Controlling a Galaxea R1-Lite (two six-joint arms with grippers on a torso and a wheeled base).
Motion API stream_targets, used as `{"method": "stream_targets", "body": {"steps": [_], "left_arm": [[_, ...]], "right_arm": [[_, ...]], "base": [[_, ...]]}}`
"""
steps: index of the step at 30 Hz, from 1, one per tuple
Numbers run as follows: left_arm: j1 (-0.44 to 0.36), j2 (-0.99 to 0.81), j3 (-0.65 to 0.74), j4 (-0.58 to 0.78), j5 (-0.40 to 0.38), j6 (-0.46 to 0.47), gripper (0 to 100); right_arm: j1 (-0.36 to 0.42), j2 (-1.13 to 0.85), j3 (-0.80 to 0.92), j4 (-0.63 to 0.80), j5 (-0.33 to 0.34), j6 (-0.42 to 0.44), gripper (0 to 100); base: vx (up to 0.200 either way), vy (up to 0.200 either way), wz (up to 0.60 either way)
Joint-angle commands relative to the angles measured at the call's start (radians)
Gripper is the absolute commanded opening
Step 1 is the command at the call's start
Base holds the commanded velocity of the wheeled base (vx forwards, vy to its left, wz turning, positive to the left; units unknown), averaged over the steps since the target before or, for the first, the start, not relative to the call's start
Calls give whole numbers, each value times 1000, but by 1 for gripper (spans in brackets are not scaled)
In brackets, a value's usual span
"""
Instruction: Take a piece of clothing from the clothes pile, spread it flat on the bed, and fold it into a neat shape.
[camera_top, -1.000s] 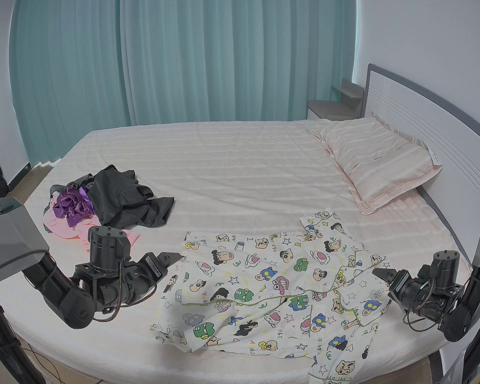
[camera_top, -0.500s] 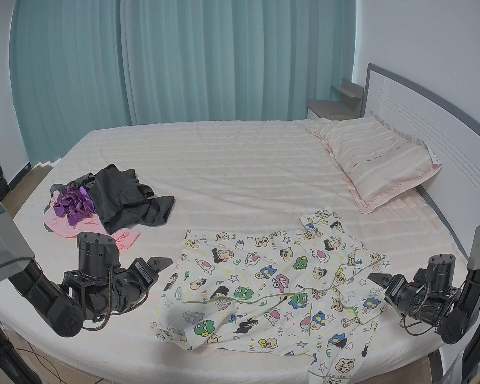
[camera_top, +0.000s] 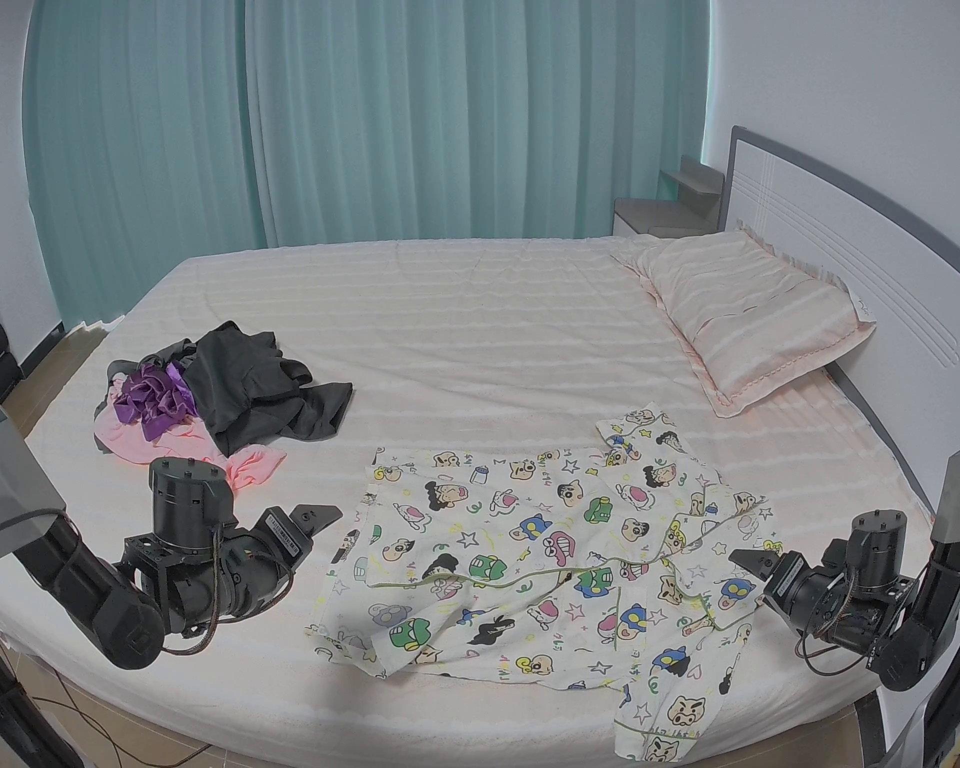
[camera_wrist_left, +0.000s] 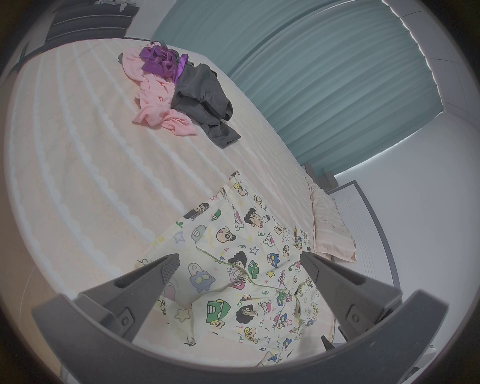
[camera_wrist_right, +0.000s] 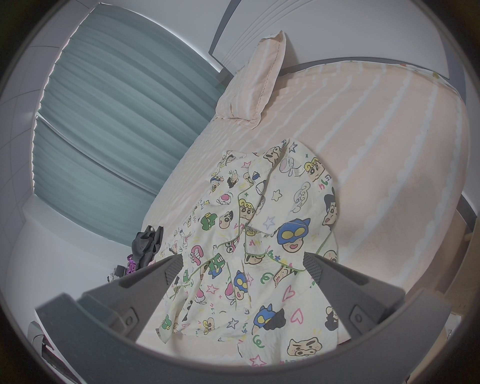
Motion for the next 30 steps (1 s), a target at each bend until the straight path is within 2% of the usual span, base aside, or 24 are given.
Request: {"method": "stream_targets", "body": {"steps": [1, 7, 14, 19, 26, 30], "left_arm": [[13, 0, -1, -2, 1, -2, 100], [43, 4, -14, -2, -6, 0, 100], [43, 25, -30, -2, -6, 2, 100], [6, 93, -97, 1, 3, 6, 100], [-1, 157, -215, 12, 3, 6, 100], [-17, 204, -258, 18, 0, 5, 100]], "right_arm": [[11, 2, 18, -1, 1, 0, 100], [9, 1, 18, -1, 1, 0, 100], [11, -1, 18, -3, 1, 0, 100], [16, -2, 18, -5, -1, 0, 100], [35, -24, 18, -3, -16, 0, 100], [46, -24, 18, -3, -24, 2, 100]], "base": [[0, 200, 0], [0, 200, 0], [0, 200, 0], [0, 0, 0], [0, 0, 0], [200, 0, 0]]}}
